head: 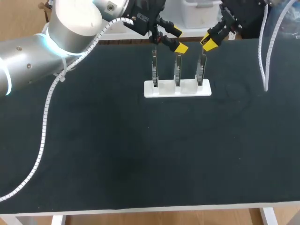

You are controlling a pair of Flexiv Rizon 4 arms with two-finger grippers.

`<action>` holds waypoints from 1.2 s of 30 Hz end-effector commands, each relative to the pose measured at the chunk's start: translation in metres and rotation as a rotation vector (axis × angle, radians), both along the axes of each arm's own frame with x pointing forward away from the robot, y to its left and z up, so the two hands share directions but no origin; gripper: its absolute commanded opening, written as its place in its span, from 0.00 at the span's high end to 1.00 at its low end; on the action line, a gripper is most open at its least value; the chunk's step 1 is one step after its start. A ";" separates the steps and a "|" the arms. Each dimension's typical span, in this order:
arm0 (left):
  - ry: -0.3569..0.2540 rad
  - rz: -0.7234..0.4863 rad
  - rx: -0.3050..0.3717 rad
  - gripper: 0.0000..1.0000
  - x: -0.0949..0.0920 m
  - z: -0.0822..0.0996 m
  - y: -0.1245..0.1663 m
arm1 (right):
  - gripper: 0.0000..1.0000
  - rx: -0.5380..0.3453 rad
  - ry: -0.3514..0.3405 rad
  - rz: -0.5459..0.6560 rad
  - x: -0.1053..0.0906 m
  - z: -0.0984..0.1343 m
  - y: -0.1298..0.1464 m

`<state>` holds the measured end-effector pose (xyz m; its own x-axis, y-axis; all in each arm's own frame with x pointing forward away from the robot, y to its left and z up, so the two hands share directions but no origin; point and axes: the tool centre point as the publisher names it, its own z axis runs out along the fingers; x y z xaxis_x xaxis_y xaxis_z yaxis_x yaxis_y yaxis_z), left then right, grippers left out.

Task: Pick up the optical module with the left hand, and insert it into the network port with the right hand.

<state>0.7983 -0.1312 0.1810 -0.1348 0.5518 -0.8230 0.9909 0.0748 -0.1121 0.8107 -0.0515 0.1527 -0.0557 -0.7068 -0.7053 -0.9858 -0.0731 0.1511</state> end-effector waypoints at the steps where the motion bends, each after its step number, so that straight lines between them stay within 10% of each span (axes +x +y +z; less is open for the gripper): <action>1: -0.003 0.005 0.001 0.00 -0.003 0.000 0.000 | 0.00 0.002 -0.014 -0.013 -0.007 0.000 -0.001; 19: -0.003 0.005 0.001 0.00 -0.003 0.000 0.000 | 0.00 0.028 -0.022 -0.047 -0.001 0.008 -0.005; 20: -0.003 0.005 0.001 0.00 -0.003 0.000 0.000 | 0.11 0.038 -0.021 -0.053 0.000 0.010 -0.005; 22: -0.003 0.005 0.001 0.00 -0.003 0.000 0.000 | 1.00 0.038 -0.026 -0.056 0.001 0.011 -0.007; 36: -0.003 0.005 0.001 0.00 -0.003 0.000 0.000 | 1.00 0.051 -0.032 -0.043 -0.002 0.011 -0.003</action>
